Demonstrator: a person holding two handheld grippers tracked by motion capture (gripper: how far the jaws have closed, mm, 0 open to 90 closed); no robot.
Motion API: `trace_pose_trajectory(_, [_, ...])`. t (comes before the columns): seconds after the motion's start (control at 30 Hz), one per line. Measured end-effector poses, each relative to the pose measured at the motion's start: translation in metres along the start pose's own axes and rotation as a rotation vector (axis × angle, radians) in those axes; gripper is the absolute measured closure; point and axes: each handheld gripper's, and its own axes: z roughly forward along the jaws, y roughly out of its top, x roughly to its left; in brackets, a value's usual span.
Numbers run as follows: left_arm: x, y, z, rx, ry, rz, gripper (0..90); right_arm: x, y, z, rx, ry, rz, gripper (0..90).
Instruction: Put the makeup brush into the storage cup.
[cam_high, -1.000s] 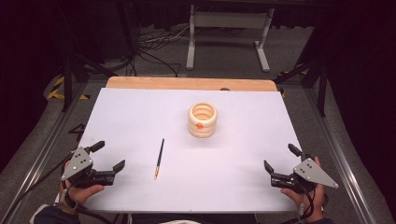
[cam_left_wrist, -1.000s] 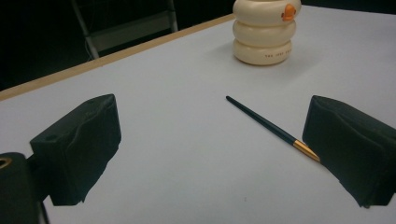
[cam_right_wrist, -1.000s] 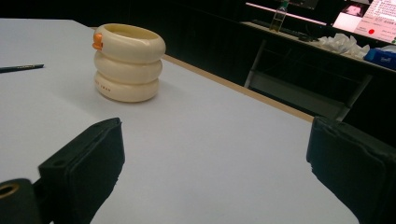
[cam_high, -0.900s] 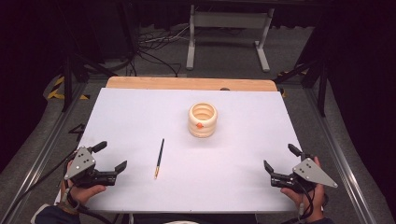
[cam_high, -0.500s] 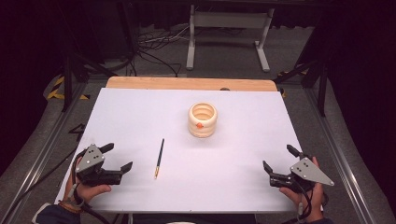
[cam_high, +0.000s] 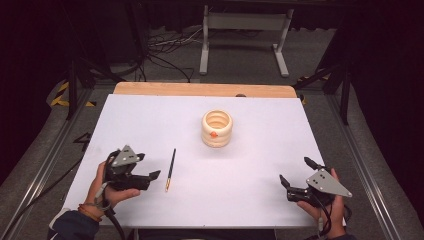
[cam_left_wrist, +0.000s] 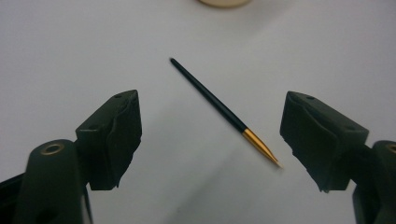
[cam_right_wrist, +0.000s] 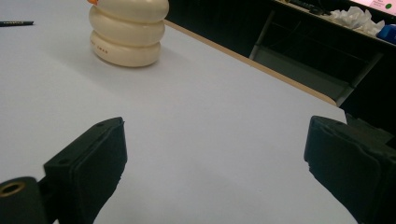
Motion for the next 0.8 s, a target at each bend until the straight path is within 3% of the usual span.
trace_pose_trajectory(0.13, [-0.004,0.012,0.019,0.099,-0.023,-0.004,26.2,-0.001,-0.001,-0.001,0.002,-0.001,0.007,6.6])
trace_pose_trajectory(0.2, [-0.004,0.016,0.029,0.144,-0.020,-0.035,28.0,-0.001,-0.001,-0.001,0.006,0.001,0.004,6.6])
trace_pose_trajectory(0.33, [0.004,0.020,0.042,0.253,-0.053,-0.125,31.5,0.000,-0.001,0.000,0.013,0.004,-0.002,6.8])
trace_pose_trajectory(0.47, [0.009,0.025,0.049,0.343,-0.086,-0.169,37.2,0.000,-0.001,0.000,0.017,0.005,-0.004,6.9])
trace_pose_trajectory(0.57, [0.010,0.028,0.055,0.401,-0.110,-0.181,38.6,0.000,-0.002,0.001,0.022,0.007,-0.007,7.1])
trace_pose_trajectory(0.8, [0.003,0.032,0.068,0.460,-0.124,-0.154,48.6,0.000,-0.002,0.001,0.027,0.009,-0.010,7.3])
